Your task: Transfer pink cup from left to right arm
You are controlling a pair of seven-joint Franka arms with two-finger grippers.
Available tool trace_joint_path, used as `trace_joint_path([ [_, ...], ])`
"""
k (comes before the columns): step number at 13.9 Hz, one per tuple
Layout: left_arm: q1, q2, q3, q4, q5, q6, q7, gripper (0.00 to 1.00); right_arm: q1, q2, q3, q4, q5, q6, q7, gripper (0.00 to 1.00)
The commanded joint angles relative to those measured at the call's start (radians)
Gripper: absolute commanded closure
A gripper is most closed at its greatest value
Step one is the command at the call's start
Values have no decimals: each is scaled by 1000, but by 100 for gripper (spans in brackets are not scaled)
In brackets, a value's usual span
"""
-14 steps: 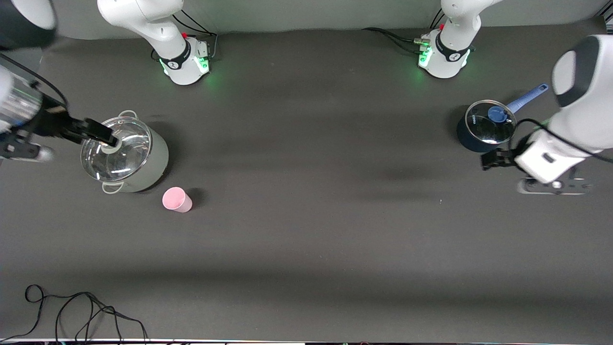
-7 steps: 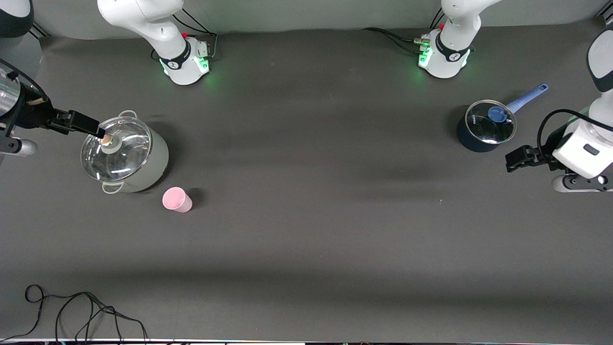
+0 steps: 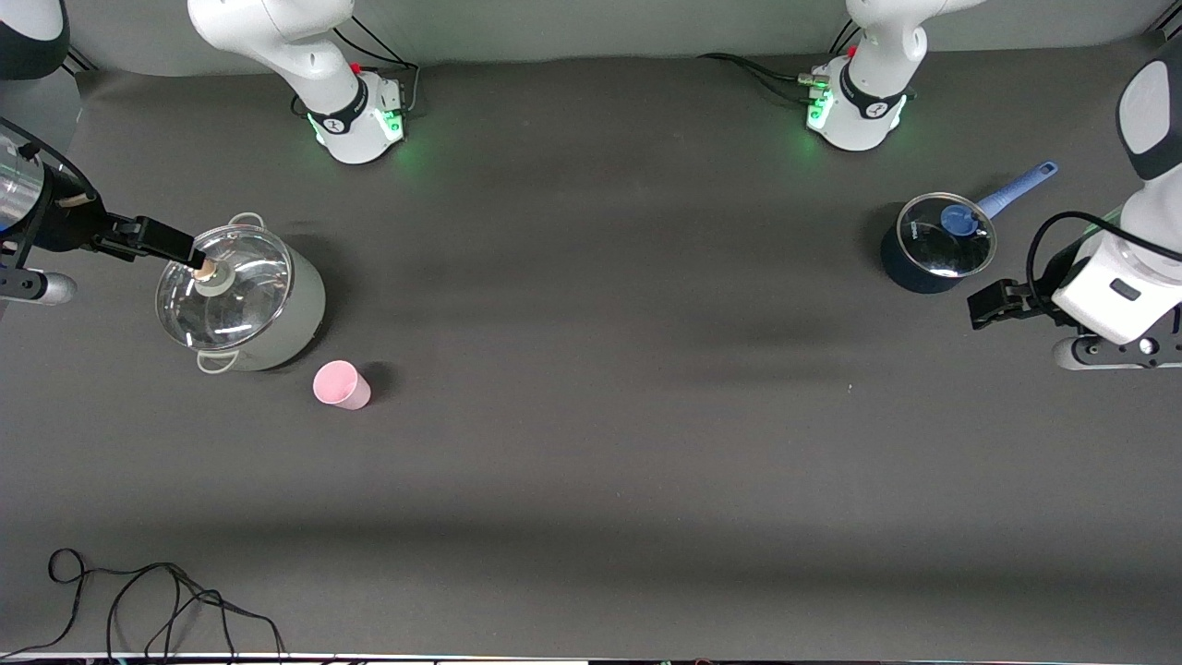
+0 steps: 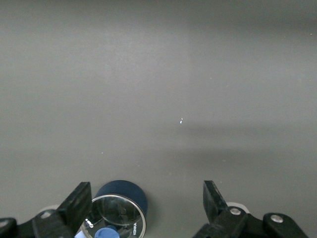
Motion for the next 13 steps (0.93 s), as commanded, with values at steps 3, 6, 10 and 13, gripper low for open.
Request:
trace_joint_path([
  [3,-216,-35,243,-14,-69,0,69,0,-165,18,154,35,-33,11,-76,0],
  [6,-217,-55,240,-9,-69,-11,56,0,-165,27,155,53,-50,53,-115,0],
  [10,-220,-74,214,-8,-71,-9,-11,0,-170,32,158,106,-45,50,-101,0],
  [13,-214,-78,211,-8,-71,-13,-11,0,-171,30,162,106,-42,50,-100,0],
])
